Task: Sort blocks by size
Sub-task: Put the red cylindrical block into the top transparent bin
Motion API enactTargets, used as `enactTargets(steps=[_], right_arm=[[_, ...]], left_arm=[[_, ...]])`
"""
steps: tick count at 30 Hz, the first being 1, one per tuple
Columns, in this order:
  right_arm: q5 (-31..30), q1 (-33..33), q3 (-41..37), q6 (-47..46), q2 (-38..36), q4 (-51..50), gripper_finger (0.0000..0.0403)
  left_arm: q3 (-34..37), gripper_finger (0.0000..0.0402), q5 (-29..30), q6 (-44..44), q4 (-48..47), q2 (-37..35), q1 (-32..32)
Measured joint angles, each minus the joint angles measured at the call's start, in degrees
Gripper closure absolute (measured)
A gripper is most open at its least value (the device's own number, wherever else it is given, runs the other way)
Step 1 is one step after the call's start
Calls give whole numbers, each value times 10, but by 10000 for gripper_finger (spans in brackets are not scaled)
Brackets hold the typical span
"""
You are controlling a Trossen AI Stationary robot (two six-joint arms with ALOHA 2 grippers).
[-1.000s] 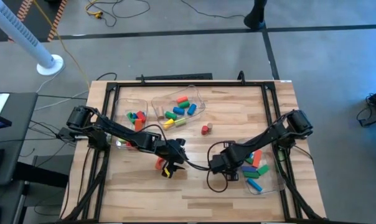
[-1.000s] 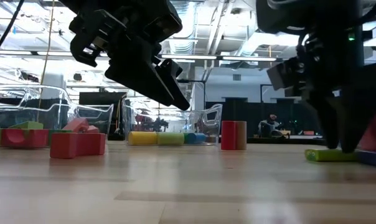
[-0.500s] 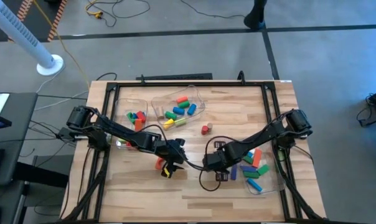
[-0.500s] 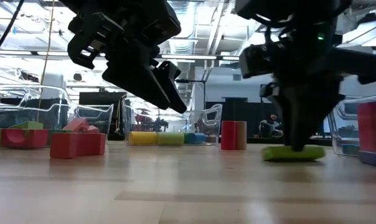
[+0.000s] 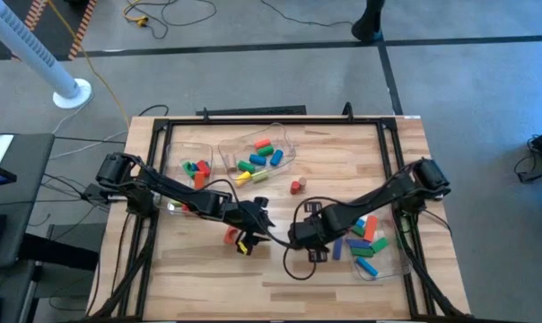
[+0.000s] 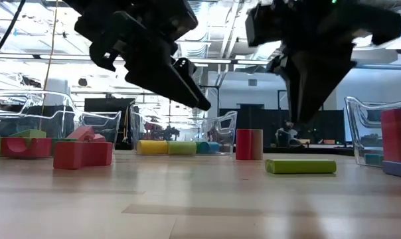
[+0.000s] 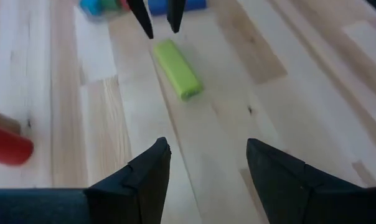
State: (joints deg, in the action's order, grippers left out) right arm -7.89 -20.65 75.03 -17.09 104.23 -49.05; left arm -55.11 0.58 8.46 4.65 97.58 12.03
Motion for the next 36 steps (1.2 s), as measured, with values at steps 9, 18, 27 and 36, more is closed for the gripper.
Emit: enactTargets(steps=[9,18,27,36], right_arm=[[-22,-31,65,-36,-1,-103,281],[-44,-64,86,-88,-1,-172,281],[-44,-80,86,-114,-1,-176,281],[-65,-77,86,-112,-1,-175,281]], left_arm=[[0,195,53,25,34,0,-27],[-2,195,56,36,49,0,-86],[-3,195,39,82,94,0,-122],[-58,195,28,129,66,21,-141]])
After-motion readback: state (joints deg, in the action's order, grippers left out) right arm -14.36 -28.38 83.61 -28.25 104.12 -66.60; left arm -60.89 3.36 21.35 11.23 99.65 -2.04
